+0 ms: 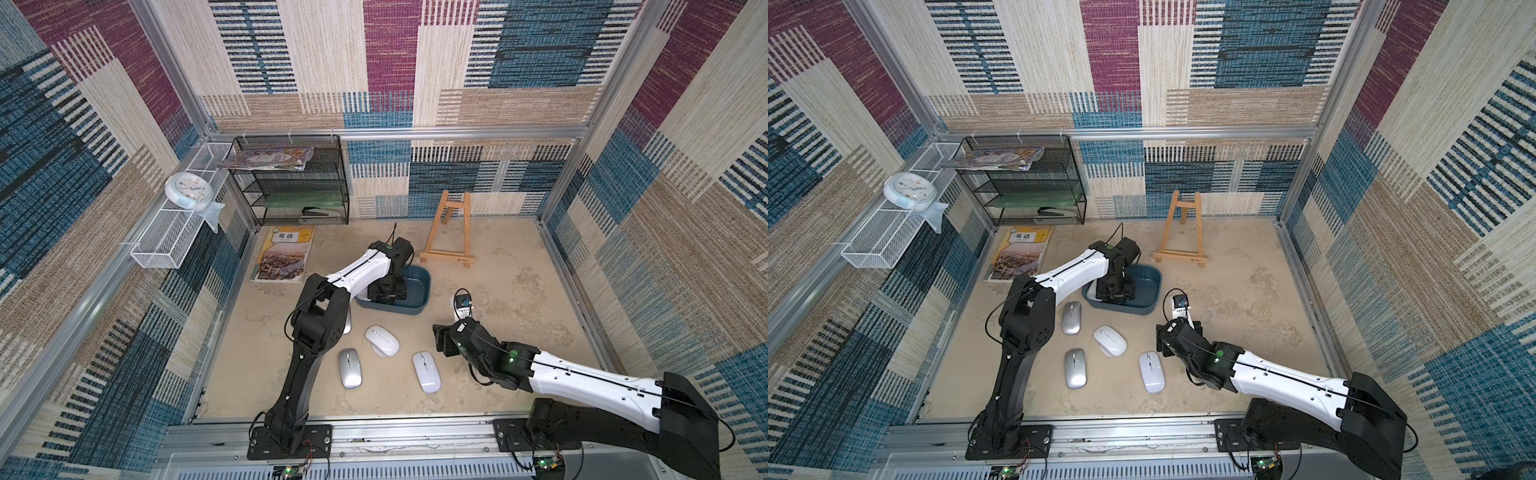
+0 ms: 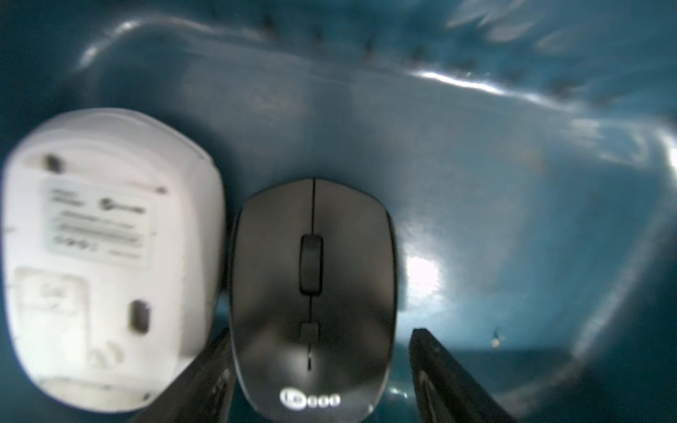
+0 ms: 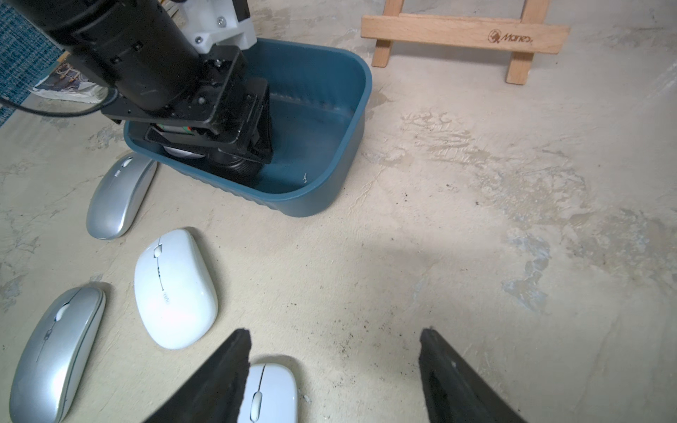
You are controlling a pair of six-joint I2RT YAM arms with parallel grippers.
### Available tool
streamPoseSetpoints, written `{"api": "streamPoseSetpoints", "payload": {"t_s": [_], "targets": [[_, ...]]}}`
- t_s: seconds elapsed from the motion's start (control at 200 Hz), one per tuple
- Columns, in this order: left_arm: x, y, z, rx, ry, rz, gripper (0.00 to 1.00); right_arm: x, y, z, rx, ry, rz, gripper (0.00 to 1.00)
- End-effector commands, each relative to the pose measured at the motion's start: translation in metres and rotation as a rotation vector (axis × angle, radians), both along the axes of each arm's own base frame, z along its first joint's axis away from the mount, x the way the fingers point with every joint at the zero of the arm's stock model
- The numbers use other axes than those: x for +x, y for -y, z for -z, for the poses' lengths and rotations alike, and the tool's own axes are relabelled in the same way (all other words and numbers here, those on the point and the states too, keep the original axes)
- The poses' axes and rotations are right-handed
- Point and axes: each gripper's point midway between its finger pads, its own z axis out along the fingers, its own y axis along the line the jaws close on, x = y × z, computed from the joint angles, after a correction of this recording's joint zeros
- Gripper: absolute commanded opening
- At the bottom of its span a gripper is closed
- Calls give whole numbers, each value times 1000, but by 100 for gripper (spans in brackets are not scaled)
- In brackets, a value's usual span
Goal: Take out the mouse from the storage box
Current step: Pick up the mouse from the storage box.
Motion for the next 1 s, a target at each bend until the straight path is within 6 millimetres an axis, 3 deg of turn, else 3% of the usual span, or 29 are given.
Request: {"api": "streamPoseSetpoints", "payload": {"t_s": [0.0,0.265,0.501,0.992], "targets": [[0,1,2,3,-14,-3,75,2,-1,-2,6,7,8,76],[4,5,10,-3,-23,-7,60,2,1,-1,3,13,15,76],[5,4,1,-1,0,-7,52,3,0,-2,4,14,17,76],[8,11,-39,-20,95,16,47,5,-1,-6,8,8,33,76]]}}
